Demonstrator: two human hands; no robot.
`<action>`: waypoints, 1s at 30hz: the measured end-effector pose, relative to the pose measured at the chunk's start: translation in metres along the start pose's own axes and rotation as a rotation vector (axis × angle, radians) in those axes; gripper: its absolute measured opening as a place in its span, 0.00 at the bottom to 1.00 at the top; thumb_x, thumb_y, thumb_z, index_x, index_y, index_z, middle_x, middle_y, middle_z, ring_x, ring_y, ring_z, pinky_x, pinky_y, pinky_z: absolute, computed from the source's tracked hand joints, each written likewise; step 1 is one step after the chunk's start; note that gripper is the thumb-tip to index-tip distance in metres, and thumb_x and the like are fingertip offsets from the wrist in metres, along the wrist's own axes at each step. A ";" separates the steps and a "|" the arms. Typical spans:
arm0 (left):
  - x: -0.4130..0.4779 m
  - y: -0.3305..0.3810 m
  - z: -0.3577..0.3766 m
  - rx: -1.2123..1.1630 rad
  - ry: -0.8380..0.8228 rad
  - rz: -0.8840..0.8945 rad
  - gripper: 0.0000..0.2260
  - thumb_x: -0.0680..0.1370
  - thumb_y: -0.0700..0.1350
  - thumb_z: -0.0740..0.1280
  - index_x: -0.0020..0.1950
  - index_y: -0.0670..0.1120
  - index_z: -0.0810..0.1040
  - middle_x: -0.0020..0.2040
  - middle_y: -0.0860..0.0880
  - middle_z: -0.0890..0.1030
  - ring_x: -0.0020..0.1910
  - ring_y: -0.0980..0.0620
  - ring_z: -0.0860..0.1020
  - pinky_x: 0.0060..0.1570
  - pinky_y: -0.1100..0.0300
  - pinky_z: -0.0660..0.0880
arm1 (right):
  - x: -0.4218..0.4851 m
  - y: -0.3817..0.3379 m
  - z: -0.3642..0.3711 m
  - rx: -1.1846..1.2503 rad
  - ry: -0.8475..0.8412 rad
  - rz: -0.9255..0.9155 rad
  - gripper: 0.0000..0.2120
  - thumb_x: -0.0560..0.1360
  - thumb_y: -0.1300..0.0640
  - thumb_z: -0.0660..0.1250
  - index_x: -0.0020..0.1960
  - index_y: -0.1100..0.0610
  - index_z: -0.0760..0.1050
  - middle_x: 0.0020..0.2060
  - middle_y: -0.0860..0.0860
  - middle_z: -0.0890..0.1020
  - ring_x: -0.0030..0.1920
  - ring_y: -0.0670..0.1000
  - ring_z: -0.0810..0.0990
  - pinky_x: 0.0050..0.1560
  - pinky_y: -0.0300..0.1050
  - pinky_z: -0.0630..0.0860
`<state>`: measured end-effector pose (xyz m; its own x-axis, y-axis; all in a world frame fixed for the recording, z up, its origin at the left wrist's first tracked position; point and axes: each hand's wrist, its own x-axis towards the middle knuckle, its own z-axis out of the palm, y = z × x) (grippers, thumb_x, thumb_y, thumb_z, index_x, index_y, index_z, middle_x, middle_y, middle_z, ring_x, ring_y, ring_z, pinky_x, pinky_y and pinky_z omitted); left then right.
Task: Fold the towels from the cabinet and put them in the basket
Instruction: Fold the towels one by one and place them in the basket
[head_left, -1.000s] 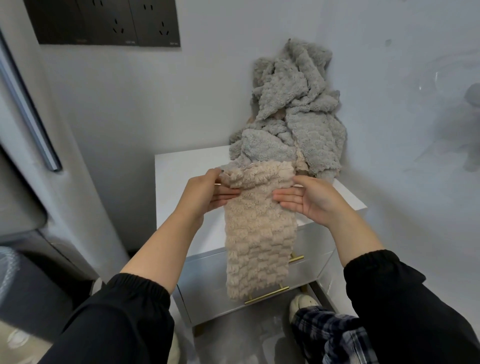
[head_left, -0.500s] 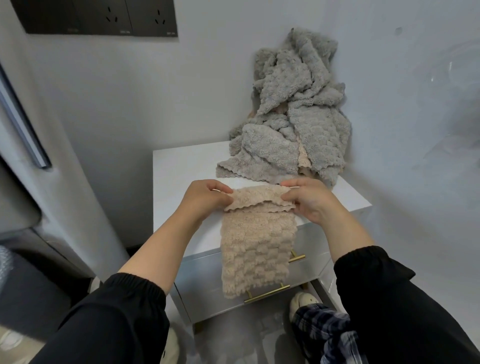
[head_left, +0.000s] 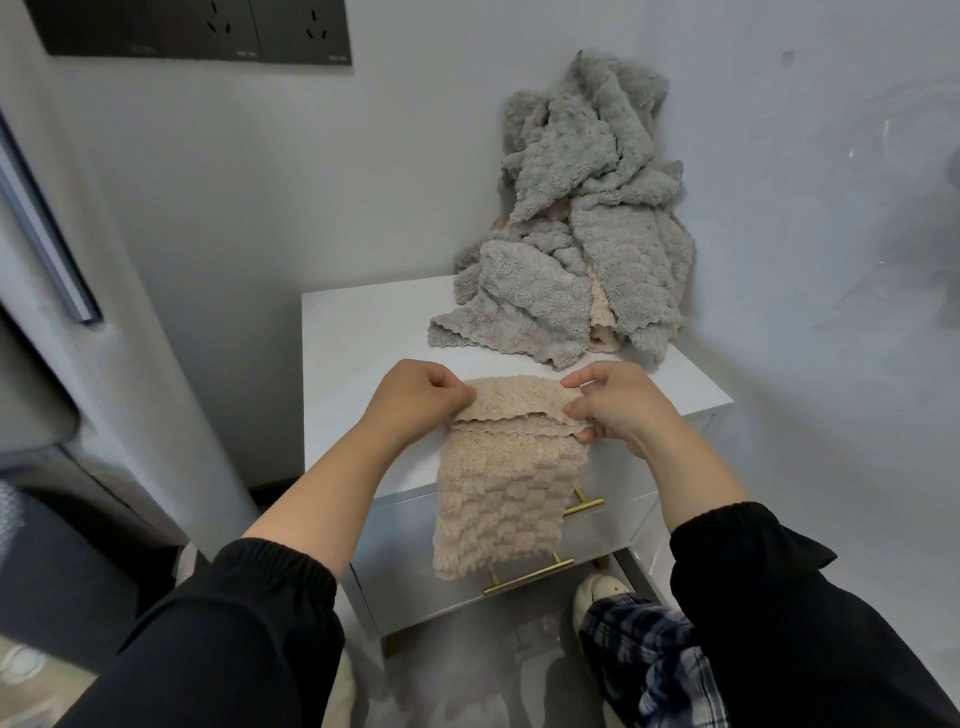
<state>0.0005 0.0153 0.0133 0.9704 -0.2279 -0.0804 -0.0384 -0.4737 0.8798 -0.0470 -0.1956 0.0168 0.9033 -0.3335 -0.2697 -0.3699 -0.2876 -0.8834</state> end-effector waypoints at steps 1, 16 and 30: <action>0.000 -0.001 0.002 0.046 0.009 0.021 0.05 0.73 0.42 0.72 0.39 0.41 0.83 0.38 0.49 0.83 0.39 0.55 0.78 0.42 0.63 0.73 | 0.000 0.001 0.001 -0.022 0.007 -0.004 0.11 0.70 0.73 0.69 0.49 0.61 0.76 0.36 0.51 0.70 0.27 0.53 0.74 0.31 0.45 0.78; 0.014 -0.015 0.004 0.450 -0.059 0.132 0.27 0.75 0.41 0.70 0.72 0.49 0.66 0.65 0.47 0.74 0.66 0.45 0.70 0.65 0.47 0.67 | 0.003 0.001 0.003 -0.455 -0.047 -0.156 0.31 0.70 0.62 0.73 0.70 0.54 0.65 0.57 0.53 0.72 0.42 0.54 0.77 0.41 0.46 0.76; 0.009 -0.001 -0.010 0.246 -0.061 0.069 0.07 0.67 0.35 0.73 0.42 0.43 0.81 0.40 0.45 0.79 0.37 0.50 0.73 0.36 0.60 0.68 | 0.006 -0.003 -0.009 -0.050 -0.167 0.012 0.13 0.68 0.65 0.75 0.47 0.63 0.72 0.25 0.53 0.68 0.24 0.48 0.61 0.23 0.37 0.55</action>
<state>0.0116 0.0221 0.0162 0.9474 -0.3145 -0.0585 -0.1685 -0.6460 0.7445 -0.0426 -0.2044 0.0217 0.9207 -0.1844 -0.3440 -0.3877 -0.3300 -0.8607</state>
